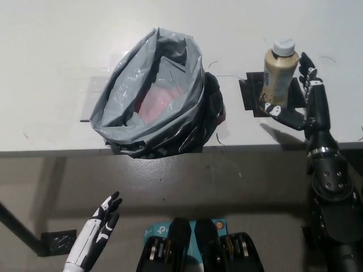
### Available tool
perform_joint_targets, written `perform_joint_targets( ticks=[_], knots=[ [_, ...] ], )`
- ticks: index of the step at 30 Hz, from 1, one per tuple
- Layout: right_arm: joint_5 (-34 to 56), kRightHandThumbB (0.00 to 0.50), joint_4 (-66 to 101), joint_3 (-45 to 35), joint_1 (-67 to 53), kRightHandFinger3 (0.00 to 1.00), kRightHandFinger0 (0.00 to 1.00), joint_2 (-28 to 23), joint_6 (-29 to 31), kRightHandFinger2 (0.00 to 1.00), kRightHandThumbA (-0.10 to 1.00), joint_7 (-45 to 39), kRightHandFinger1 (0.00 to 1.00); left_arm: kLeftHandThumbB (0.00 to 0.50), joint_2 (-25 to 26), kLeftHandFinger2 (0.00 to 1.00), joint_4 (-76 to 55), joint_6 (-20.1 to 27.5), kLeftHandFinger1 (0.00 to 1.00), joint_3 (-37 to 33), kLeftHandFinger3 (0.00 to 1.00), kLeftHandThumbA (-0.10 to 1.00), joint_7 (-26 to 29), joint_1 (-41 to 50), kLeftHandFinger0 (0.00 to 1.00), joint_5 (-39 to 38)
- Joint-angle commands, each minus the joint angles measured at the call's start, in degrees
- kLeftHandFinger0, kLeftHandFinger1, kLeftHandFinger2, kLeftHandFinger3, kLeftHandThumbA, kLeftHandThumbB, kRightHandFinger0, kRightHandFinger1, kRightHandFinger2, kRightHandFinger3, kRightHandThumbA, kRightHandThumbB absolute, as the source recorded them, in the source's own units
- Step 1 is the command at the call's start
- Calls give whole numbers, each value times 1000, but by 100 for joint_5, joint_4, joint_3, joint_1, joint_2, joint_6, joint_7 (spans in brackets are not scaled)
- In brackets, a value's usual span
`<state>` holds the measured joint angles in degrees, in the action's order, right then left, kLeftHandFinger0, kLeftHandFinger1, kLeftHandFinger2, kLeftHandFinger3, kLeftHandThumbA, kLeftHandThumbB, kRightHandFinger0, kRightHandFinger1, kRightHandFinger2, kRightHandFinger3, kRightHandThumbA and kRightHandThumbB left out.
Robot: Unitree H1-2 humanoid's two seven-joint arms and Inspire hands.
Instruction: Use the right hand to pick up a bottle of protein shake and place it into a plastic bag on the left side
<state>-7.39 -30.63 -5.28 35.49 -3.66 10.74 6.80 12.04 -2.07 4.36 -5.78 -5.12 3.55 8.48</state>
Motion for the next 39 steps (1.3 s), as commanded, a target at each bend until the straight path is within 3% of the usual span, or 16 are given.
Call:
perform_joint_targets(
  ticks=[1,14,18,20,21,22,23,24,25,26,28,30,31,39],
  knots=[
    [21,330,-316,5,540,1000,1000,-26,211,1000,1000,221,1000,211,15,1000,-216,223,1000,27,1000,1000,7,-20,1000,34],
    [571,339,-1311,-356,1261,1000,1000,-43,256,1000,1000,202,1000,210,8,1000,-233,221,1000,68,1000,1000,5,-41,1000,-9],
    [883,300,-1827,-571,1620,1000,1000,-33,298,1000,989,69,1000,203,6,1000,-225,245,1000,55,1000,1000,-10,-45,1000,-14],
    [1068,296,-2263,-766,1859,1000,1000,3,563,1000,872,169,1000,202,-5,1000,-231,235,1000,45,1000,1000,-8,-38,1000,-5],
    [1070,318,-2388,-834,1950,1000,1000,22,567,1000,773,353,1000,202,-7,1000,-232,231,1000,43,1000,1000,-8,-42,1000,0],
    [1049,352,-2619,-945,2130,1000,635,48,508,779,661,726,648,200,-13,1000,-230,226,1000,41,1000,1000,-5,-55,1000,4],
    [1033,352,-2674,-963,2174,1000,635,50,468,779,661,817,648,200,-16,1000,-228,228,1000,42,1000,1000,-3,-57,1000,2],
    [921,318,-2909,-1002,2334,616,194,51,442,436,452,1157,261,195,-22,1000,-222,251,1000,48,1000,1000,5,-60,1000,-7],
    [774,240,-3026,-943,2393,136,8,47,568,142,13,1360,15,201,-5,1000,-226,234,1000,60,1000,1000,-9,-80,1000,-25],
    [670,227,-3097,-885,2415,117,2,38,696,143,-63,1448,3,201,12,1000,-229,216,1000,65,1000,1000,-22,-107,1000,-28],
    [506,193,-2961,-741,2301,189,0,59,770,230,-100,1513,8,201,24,1000,-230,227,1000,67,1000,1000,-25,-146,1000,-20],
    [491,177,-2848,-686,2192,357,0,80,779,435,-100,1499,88,201,29,1000,-249,185,1000,55,1000,1000,-44,-160,1000,-16],
    [477,176,-2827,-654,2162,398,0,91,771,471,-100,1538,108,200,34,1000,-249,179,1000,56,1000,1000,-49,-161,1000,-21],
    [540,159,-2943,-535,2065,497,0,31,869,505,-100,1558,144,200,21,1000,-236,213,1000,91,1000,1000,-22,-178,1000,-61]
  ],
)
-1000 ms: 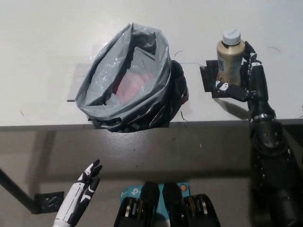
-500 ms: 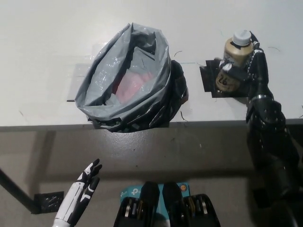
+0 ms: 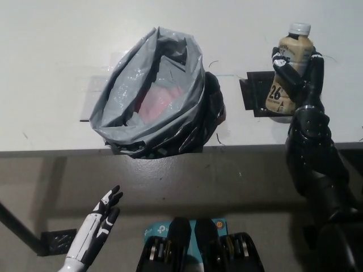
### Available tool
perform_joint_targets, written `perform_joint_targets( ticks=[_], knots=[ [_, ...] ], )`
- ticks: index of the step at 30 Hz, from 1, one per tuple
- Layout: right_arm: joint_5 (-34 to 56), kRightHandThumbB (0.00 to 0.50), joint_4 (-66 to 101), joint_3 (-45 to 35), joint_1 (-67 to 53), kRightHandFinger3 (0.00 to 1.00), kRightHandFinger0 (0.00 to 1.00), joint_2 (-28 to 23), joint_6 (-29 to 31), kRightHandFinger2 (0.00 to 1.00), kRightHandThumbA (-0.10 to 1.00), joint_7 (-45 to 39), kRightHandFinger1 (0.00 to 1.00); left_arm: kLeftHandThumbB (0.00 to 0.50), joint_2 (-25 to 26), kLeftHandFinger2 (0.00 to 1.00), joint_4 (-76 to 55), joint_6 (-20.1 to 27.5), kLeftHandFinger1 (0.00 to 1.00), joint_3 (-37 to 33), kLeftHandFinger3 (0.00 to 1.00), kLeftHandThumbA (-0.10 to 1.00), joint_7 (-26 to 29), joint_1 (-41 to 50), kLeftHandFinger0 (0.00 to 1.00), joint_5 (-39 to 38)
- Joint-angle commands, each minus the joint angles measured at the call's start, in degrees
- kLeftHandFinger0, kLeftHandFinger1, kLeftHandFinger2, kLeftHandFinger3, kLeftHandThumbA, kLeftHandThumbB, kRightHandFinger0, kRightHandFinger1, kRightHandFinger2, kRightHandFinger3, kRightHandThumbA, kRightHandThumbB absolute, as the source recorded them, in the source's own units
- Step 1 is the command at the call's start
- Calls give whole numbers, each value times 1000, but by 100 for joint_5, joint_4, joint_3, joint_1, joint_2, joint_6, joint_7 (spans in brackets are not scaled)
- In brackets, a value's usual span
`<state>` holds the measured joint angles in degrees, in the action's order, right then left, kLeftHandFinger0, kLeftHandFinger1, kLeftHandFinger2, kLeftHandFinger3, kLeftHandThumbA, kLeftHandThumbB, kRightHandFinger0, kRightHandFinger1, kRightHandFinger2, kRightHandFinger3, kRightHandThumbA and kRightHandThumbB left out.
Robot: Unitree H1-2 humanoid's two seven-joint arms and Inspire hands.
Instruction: Use the right hand to pick up a bottle of protein shake and place it into a plastic bag on the left side
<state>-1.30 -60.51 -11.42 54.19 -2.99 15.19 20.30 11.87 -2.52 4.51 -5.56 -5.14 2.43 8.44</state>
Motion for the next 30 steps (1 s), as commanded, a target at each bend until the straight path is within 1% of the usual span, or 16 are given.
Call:
perform_joint_targets(
  ticks=[1,6,11,12,13,15,17,19,20,21,23,24,25,27,28,30],
  knots=[
    [-56,159,48,93,194,501,0,-46,419,507,-100,224,144,199,33,1000,-175,216,1000,75,1000,1000,-11,-86,1000,-60],
    [-79,156,279,193,185,553,0,-36,393,547,-100,211,187,200,34,1000,-172,235,1000,94,1000,1000,-13,-91,1000,-84],
    [-504,130,1421,681,84,625,0,23,69,632,-100,72,263,190,52,1000,-229,161,1000,87,1000,1000,-28,-85,1000,-47],
    [-490,132,1459,707,69,627,0,17,40,633,-100,79,265,190,52,1000,-229,161,1000,87,1000,1000,-28,-85,1000,-47],
    [-564,108,1891,856,40,666,0,45,-130,638,-100,-76,264,192,50,1000,-228,154,1000,86,1000,1000,-32,-89,1000,-53],
    [-692,105,2525,1147,38,673,0,102,-243,571,-100,-301,213,192,63,1000,-208,172,1000,88,1000,1000,-39,-88,1000,-59],
    [-891,101,2917,1447,142,717,0,147,-418,621,-100,-444,245,192,67,1000,-198,151,1000,91,1000,1000,-37,-108,1000,-50],
    [-951,94,3154,1673,228,804,0,213,-445,705,-100,-572,314,192,71,1000,-179,176,1000,91,1000,1000,-40,-110,1000,-59],
    [-1118,110,3240,1842,292,860,0,221,-394,762,-100,-569,358,196,83,1000,-158,202,1000,83,1000,1000,-54,-111,1000,-61],
    [-1262,111,3324,1965,358,862,8,246,-514,772,-100,-547,371,197,85,1000,-149,207,1000,80,1000,1000,-65,-111,1000,-76],
    [-1357,112,3440,2097,431,826,11,300,-826,765,-100,-527,380,198,95,1000,-180,155,1000,83,1000,1000,-82,-102,1000,-86],
    [-1360,136,3393,2158,518,787,45,363,-867,740,-100,-527,393,205,102,1000,-172,142,1000,96,1000,1000,-89,-104,1000,-108],
    [-1373,111,3345,2192,556,722,9,380,-837,679,-100,-529,326,206,107,1000,-178,129,1000,100,1000,1000,-92,-103,1000,-109],
    [-1460,83,2953,2360,854,720,0,533,-814,654,-100,-565,277,201,139,1000,-184,131,1000,101,1000,1000,-125,-108,1000,-121],
    [-1479,76,2864,2411,968,669,0,614,-968,633,-100,-602,255,199,142,1000,-177,144,1000,100,1000,1000,-134,-106,1000,-134],
    [-1543,91,2441,2487,1192,544,0,761,-837,570,-100,-493,205,193,135,1000,-172,166,1000,91,1000,1000,-138,-80,1000,-132]
  ],
)
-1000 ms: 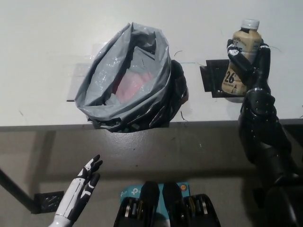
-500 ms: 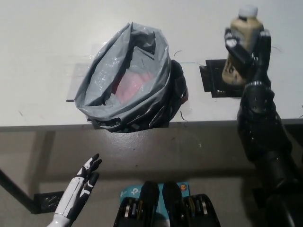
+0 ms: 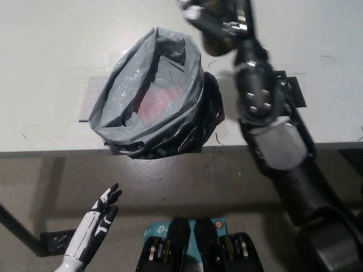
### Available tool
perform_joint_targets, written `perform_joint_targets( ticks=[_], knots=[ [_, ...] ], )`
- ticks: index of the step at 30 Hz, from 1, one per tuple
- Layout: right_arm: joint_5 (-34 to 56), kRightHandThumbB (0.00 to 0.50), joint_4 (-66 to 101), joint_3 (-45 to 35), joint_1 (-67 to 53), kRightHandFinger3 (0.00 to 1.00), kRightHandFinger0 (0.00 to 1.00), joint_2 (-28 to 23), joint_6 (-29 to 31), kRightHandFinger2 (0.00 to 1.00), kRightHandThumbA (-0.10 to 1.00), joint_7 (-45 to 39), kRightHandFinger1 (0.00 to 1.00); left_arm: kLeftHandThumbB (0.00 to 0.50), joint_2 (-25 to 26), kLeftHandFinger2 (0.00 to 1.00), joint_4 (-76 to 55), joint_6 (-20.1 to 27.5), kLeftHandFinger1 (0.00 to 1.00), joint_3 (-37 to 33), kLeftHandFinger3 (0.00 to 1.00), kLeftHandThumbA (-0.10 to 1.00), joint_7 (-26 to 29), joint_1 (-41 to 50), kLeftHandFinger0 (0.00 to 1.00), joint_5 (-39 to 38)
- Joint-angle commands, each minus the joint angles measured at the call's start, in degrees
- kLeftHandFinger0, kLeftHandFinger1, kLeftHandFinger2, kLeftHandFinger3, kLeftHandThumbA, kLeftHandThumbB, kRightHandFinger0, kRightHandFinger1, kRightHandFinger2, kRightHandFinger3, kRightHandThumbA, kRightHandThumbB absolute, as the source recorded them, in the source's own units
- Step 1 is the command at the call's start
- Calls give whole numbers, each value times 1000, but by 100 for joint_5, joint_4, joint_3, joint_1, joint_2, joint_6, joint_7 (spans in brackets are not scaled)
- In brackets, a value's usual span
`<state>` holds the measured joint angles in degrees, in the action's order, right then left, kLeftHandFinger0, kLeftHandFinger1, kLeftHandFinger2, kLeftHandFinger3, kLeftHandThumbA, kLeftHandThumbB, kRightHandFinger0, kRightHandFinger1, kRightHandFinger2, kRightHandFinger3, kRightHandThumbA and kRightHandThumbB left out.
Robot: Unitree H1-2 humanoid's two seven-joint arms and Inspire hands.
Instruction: Use the right hand to pick up a bottle of protein shake and place it into a plastic bag on the left side
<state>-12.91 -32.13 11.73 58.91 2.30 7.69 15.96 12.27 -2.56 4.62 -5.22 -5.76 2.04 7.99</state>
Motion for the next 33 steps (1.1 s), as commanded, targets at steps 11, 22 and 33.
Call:
perform_joint_targets(
  ticks=[11,22,33],
  knots=[
    [-709,91,-3284,493,1938,784,0,922,453,717,-100,559,269,201,86,1000,-249,32,1000,10,1000,1000,-128,-60,1000,-78],
    [-412,94,-4262,320,2106,660,0,1126,616,690,-100,761,288,186,123,1000,-323,47,1000,-1,1000,1000,-136,-152,1000,-17],
    [-876,132,-4281,769,1715,844,37,752,550,767,-51,784,387,182,139,1000,-307,22,1000,-12,1000,1000,-113,-313,1000,100]
  ],
)
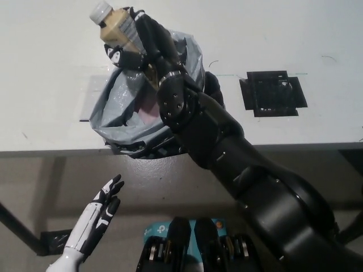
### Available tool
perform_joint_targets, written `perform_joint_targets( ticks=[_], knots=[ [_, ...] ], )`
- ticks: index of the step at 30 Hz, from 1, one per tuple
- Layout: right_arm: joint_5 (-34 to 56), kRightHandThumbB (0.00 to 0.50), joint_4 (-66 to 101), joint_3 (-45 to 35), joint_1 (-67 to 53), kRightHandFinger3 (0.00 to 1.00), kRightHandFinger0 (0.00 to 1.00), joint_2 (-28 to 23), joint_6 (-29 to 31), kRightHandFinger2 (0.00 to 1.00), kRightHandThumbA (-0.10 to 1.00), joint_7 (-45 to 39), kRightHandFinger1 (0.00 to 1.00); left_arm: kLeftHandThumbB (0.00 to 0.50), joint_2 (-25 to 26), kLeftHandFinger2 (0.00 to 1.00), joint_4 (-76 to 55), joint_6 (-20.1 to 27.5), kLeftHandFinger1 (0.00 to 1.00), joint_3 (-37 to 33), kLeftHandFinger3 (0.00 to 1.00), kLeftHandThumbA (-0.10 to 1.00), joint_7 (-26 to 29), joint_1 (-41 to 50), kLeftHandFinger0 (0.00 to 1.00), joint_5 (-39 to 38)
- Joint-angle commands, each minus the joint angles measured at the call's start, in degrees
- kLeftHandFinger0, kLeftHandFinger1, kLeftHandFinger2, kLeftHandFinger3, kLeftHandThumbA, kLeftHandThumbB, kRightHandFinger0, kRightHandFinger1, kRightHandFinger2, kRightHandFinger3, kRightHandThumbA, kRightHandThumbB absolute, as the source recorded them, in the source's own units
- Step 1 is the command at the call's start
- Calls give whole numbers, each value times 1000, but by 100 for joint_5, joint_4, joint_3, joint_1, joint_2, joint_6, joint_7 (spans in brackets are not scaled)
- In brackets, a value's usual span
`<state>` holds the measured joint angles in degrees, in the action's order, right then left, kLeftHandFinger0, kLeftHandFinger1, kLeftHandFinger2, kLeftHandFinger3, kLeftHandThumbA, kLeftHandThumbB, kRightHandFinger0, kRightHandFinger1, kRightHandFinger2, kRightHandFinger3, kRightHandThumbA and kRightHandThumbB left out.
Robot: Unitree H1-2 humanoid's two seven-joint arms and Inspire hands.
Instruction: Use the right hand to pick up a bottle of protein shake and place it into a plastic bag on the left side
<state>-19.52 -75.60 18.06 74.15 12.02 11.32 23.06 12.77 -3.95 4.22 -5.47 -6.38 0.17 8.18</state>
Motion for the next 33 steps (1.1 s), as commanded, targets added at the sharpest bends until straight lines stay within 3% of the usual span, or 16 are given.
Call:
perform_joint_targets(
  ticks=[1,2,3,4,5,6,8,13,16,20,25,26,29,33],
  knots=[
    [-219,179,67,140,196,795,49,-225,170,713,35,64,381,184,91,1000,-168,61,1000,14,1000,1000,-54,-131,1000,81],
    [-246,171,73,185,212,770,79,-257,57,695,129,-73,389,185,93,1000,-173,44,1000,13,1000,1000,-58,-138,1000,88],
    [-278,337,96,283,240,1000,574,-356,-68,1000,582,-544,884,193,97,1000,-176,17,1000,7,1000,1000,-70,-158,1000,93],
    [-291,380,127,376,260,1000,1000,-454,-140,1000,705,-1074,1000,186,94,1000,-173,3,1000,-1,1000,1000,-74,-175,1000,103],
    [-292,375,158,433,265,1000,1000,-507,-182,1000,742,-1348,1000,184,89,1000,-168,-3,1000,-9,1000,1000,-74,-186,1000,114],
    [-379,444,228,566,269,1000,1000,-577,-268,1000,857,-1626,1000,176,96,1000,-168,-11,1000,-22,1000,1000,-75,-198,1000,147],
    [-360,483,366,604,234,1000,1000,-630,-381,1000,873,-1829,1000,179,97,1000,-185,-38,1000,-24,1000,1000,-80,-199,1000,150],
    [-329,465,602,651,164,1000,1000,-740,-372,1000,909,-1997,1000,168,94,1000,-183,-62,1000,-15,1000,1000,-94,-265,1000,113],
    [-240,443,730,584,111,1000,1000,-775,-403,1000,1000,-2096,1000,166,98,1000,-168,-47,1000,-20,1000,1000,-94,-296,1000,126],
    [-47,376,1129,348,23,1000,1000,-840,-329,1000,1000,-2147,1000,168,103,1000,-163,-86,1000,-32,1000,1000,-116,-332,1000,158],
    [156,384,1956,26,-93,1000,1000,-951,-307,1000,1000,-2284,1000,190,98,1000,-150,-130,1000,-31,1000,1000,-128,-338,1000,153],
    [306,436,2357,-134,-137,1000,1000,-1009,-271,1000,1000,-2331,1000,195,97,1000,-148,-136,1000,-34,1000,1000,-139,-340,1000,146],
    [780,461,3489,-594,-277,1000,1000,-1123,-370,1000,1000,-2598,1000,189,104,1000,-178,-149,1000,-45,1000,1000,-194,-339,1000,93],
    [1279,396,5459,-1069,-540,1000,1000,-1345,-798,1000,1000,-2808,1000,174,89,1000,-105,-74,1000,-36,1000,1000,-157,-471,1000,115]
  ],
)
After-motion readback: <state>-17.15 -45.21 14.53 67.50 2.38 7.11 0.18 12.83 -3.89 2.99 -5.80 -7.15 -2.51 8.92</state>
